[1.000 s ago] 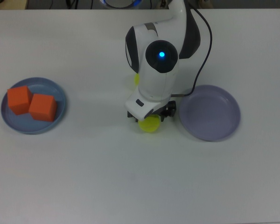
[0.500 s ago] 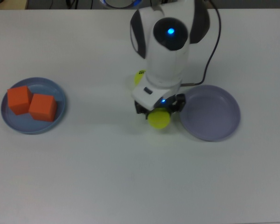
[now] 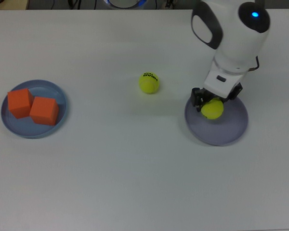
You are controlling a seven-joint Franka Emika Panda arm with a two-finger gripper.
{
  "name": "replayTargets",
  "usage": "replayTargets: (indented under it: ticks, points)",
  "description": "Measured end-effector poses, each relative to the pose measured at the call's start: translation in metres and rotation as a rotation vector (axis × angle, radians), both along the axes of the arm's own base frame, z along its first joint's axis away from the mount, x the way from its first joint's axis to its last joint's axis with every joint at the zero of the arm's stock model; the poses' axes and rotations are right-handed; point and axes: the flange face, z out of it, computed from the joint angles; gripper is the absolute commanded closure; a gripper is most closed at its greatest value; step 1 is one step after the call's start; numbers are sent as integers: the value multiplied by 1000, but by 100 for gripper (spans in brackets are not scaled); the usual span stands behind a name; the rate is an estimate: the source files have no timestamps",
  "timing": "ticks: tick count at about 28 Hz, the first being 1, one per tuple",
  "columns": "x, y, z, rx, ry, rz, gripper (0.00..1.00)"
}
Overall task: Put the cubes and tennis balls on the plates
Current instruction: 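Carry the tennis ball onto the lavender plate and lower it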
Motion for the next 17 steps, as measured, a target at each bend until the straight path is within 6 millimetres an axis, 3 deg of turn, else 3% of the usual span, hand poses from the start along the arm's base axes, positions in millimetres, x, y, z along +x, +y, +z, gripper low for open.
replayTargets:
  ticks: [4, 6, 7, 13, 17]
  points:
    - [-3, 6, -12, -33, -3, 21, 46]
    - [-3, 6, -15, -44, -6, 28, 9]
    - [-2, 5, -16, -46, -6, 28, 0]
    - [0, 4, -6, -44, -20, 25, 0]
    - [-2, -4, 22, -67, -21, 7, 0]
